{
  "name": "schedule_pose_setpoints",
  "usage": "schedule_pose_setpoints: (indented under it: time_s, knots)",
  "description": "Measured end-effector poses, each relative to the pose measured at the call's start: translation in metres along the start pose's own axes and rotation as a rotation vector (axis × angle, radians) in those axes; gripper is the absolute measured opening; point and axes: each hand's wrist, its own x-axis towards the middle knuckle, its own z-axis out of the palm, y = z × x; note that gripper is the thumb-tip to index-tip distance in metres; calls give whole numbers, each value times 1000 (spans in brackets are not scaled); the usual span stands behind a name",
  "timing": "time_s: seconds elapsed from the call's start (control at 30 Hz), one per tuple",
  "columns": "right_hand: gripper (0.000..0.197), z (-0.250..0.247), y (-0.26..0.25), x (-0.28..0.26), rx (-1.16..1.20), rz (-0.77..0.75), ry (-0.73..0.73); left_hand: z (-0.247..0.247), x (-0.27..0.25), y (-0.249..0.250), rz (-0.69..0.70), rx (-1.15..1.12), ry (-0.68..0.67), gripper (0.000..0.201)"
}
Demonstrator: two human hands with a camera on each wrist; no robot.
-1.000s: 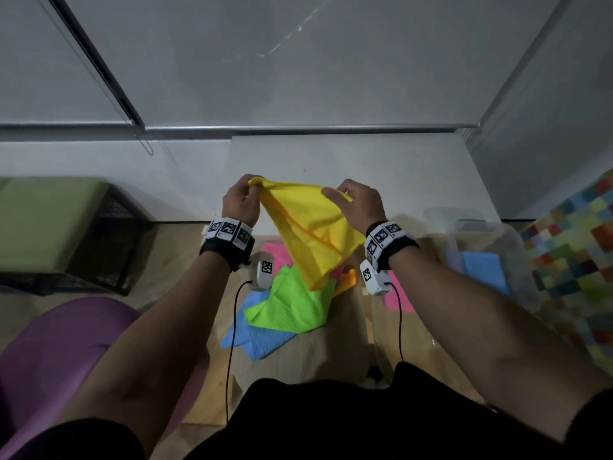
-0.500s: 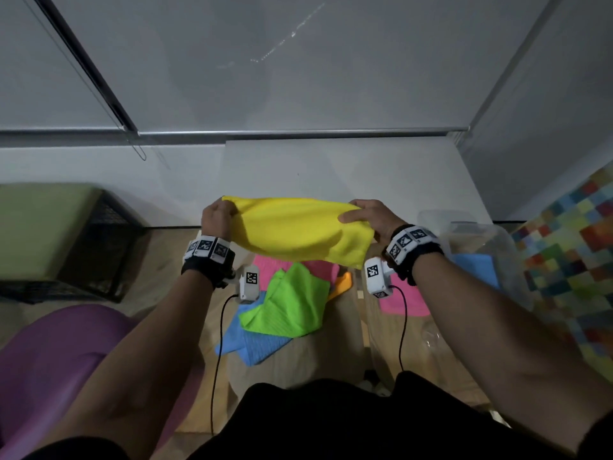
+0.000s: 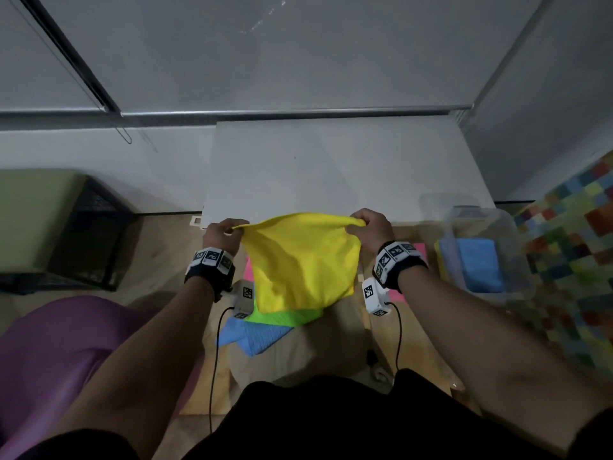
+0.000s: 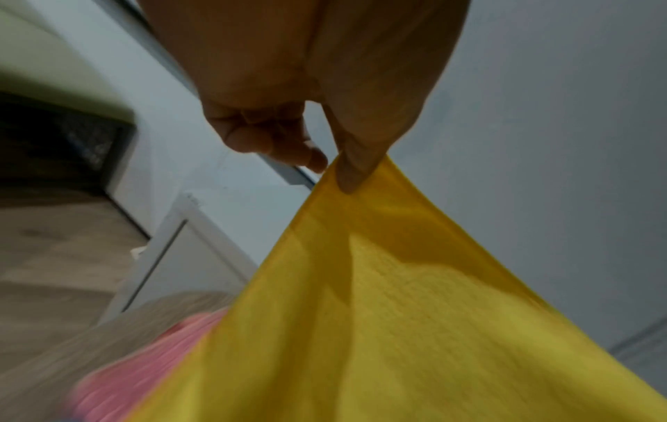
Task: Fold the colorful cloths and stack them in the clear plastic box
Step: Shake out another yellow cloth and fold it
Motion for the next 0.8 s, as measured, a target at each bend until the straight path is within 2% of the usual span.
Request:
schedule_pose_setpoints:
  time_s: [0.13,0.23,0.3,0.37,0.4,0.43,0.5,0.6,0.7,0.8]
  knots:
    - [28,12,25,-7,-86,130,-66,7,-7,-33,-76,83,-86,23]
    - [28,22,53,-20,-245,175,-150,19,-23,-54,-96,154,-202,26]
    - [26,31,71,-28,-389,212,-280,29,-32,-68,-134,244,-334,33]
    - [23,40,85,-33,-541,275,-439,37,-40,-77,-203,390,-487,32]
    - [23,43,91,-34,-584,320,-463,40,-42,-82,-234,416,-515,29]
    - [28,46,95,-34,-598,365,-444,41,-44,-80,-258,422,-499,25]
    - [34,49,98,-28,-583,412,-364,43,-42,-80,-260,417,-385,14]
    - [36,54,97,-13,-414,429,-220,52,-30,-79,-285,341,-232,29]
    - [42,60,97,6,-160,448,-79,67,-13,-79,-382,212,-204,47]
    - [42,69,98,22,-51,424,-80,82,2,-79,-450,211,-268,59]
